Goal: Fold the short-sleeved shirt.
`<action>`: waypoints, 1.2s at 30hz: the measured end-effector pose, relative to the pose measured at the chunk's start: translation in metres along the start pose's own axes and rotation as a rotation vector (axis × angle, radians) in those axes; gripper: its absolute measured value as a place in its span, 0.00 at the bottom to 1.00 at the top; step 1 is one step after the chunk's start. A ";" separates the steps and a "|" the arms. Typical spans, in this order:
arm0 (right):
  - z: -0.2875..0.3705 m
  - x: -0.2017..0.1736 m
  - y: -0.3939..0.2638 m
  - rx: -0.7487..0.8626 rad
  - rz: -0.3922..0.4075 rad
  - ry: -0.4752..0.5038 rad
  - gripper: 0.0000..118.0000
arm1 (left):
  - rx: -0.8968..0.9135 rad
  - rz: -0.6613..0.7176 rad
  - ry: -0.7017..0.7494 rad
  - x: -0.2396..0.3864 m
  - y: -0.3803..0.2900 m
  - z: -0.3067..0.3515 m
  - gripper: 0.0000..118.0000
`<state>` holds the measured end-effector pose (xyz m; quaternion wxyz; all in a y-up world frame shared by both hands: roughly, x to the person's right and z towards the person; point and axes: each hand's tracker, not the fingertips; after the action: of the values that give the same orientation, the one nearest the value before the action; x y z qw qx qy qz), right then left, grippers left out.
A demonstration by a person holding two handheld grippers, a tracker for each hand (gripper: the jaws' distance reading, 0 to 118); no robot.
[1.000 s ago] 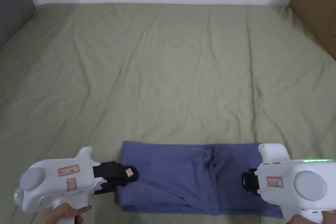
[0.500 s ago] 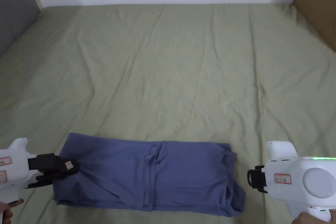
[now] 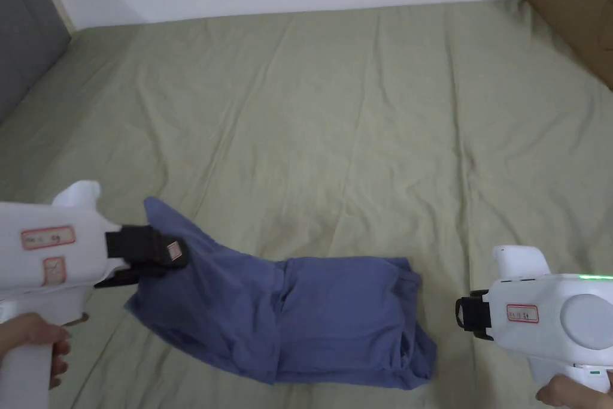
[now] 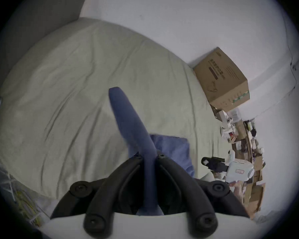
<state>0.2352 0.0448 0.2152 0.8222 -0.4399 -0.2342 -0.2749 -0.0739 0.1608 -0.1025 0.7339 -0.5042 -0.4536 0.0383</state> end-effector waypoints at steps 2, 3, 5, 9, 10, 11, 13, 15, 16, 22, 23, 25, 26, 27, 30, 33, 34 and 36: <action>0.005 0.007 -0.001 0.012 -0.010 -0.001 0.00 | -0.004 -0.070 -0.015 0.037 0.000 -0.009 0.06; 0.007 0.012 -0.001 0.017 -0.018 -0.001 0.00 | -0.014 -0.092 -0.040 0.057 -0.002 -0.018 0.06; 0.011 0.022 -0.002 0.024 -0.039 0.001 0.00 | -0.061 -0.142 -0.035 0.087 -0.007 -0.040 0.06; 0.016 0.042 -0.005 0.041 -0.094 -0.008 0.00 | -0.170 -0.238 -0.066 0.138 -0.034 -0.104 0.06; 0.017 0.048 -0.007 0.041 -0.104 -0.013 0.00 | -0.203 -0.252 -0.077 0.148 -0.042 -0.121 0.07; 0.019 0.052 -0.008 0.042 -0.113 -0.018 0.00 | -0.229 -0.260 -0.099 0.153 -0.049 -0.136 0.12; 0.022 0.062 -0.013 0.048 -0.150 -0.031 0.00 | -0.290 -0.277 -0.148 0.155 -0.060 -0.168 0.37; 0.024 0.071 -0.016 0.046 -0.171 -0.033 0.00 | -0.320 -0.258 -0.167 0.157 -0.069 -0.184 0.63; 0.025 0.074 -0.018 0.045 -0.179 -0.037 0.00 | -0.335 -0.242 -0.173 0.158 -0.072 -0.187 0.68; 0.023 0.082 -0.021 0.042 -0.210 -0.041 0.00 | -0.297 -0.196 -0.167 0.132 -0.058 -0.169 0.70; 0.023 0.081 -0.021 0.044 -0.214 -0.036 0.00 | -0.280 -0.180 -0.161 0.124 -0.054 -0.165 0.69; 0.021 0.078 -0.018 0.047 -0.211 -0.025 0.00 | -0.247 -0.110 -0.165 0.108 -0.042 -0.152 0.54; 0.020 0.076 -0.018 0.047 -0.203 -0.022 0.00 | -0.237 -0.086 -0.160 0.098 -0.038 -0.149 0.25; 0.019 0.074 -0.018 0.046 -0.198 -0.020 0.00 | -0.233 -0.094 -0.141 0.090 -0.036 -0.149 0.03; 0.015 0.069 -0.017 0.042 -0.189 -0.003 0.00 | -0.235 -0.084 -0.064 0.070 -0.036 -0.156 0.00; 0.012 0.066 -0.018 0.036 -0.184 0.005 0.00 | -0.270 -0.031 -0.070 0.061 -0.045 -0.169 0.00; 0.012 0.065 -0.019 0.034 -0.181 0.007 0.00 | -0.291 -0.007 -0.105 0.057 -0.049 -0.176 0.00; 0.012 0.065 -0.020 0.032 -0.180 0.010 0.00 | -0.321 0.018 -0.139 0.062 -0.059 -0.187 0.00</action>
<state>0.2689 0.0297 0.2739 0.8024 -0.4024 -0.2729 -0.3460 0.0709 0.0318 -0.0330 0.6103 -0.6153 -0.4988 0.0067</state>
